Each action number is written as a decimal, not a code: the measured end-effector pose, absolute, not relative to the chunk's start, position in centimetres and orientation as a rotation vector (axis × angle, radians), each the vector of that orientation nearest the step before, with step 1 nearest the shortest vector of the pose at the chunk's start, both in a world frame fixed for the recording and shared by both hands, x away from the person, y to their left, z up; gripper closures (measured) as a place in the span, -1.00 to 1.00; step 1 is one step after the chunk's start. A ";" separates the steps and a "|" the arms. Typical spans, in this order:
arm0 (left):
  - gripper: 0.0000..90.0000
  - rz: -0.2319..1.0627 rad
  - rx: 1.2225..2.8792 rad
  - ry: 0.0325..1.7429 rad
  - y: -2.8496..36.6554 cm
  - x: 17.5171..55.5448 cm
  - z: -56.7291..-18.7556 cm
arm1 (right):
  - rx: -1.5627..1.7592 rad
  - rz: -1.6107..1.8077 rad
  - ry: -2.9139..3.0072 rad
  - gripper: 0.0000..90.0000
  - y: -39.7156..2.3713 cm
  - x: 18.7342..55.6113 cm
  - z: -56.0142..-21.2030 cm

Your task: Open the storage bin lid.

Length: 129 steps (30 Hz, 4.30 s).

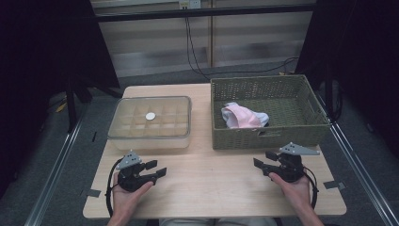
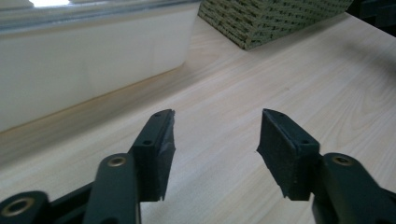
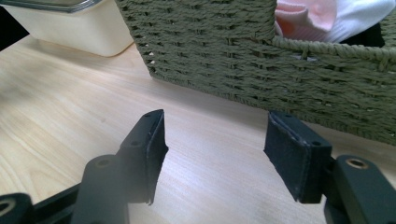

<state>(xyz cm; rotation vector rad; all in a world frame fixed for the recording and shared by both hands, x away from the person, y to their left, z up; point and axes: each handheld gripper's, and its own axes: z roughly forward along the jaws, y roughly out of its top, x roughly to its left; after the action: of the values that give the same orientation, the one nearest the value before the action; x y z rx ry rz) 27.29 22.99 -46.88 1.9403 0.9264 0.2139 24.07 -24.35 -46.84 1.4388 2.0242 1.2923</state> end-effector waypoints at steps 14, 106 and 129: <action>0.02 0.126 1.931 0.900 23.1 26.8 -46.9 | 1.434 1.302 2.124 -0.11 -24.0 24.7 -46.8; -0.20 0.275 1.857 1.135 35.9 36.0 -40.3 | 1.200 1.312 2.428 -0.07 -8.5 39.7 -38.5; -0.22 0.261 1.859 1.261 37.4 41.3 -40.5 | 1.367 1.196 2.481 -0.09 -6.3 46.7 -39.5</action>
<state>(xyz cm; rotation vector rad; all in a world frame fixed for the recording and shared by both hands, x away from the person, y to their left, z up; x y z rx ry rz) 41.33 37.40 -40.45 1.8587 1.2612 0.2606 46.65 -6.30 -39.48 1.3671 2.4811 1.1963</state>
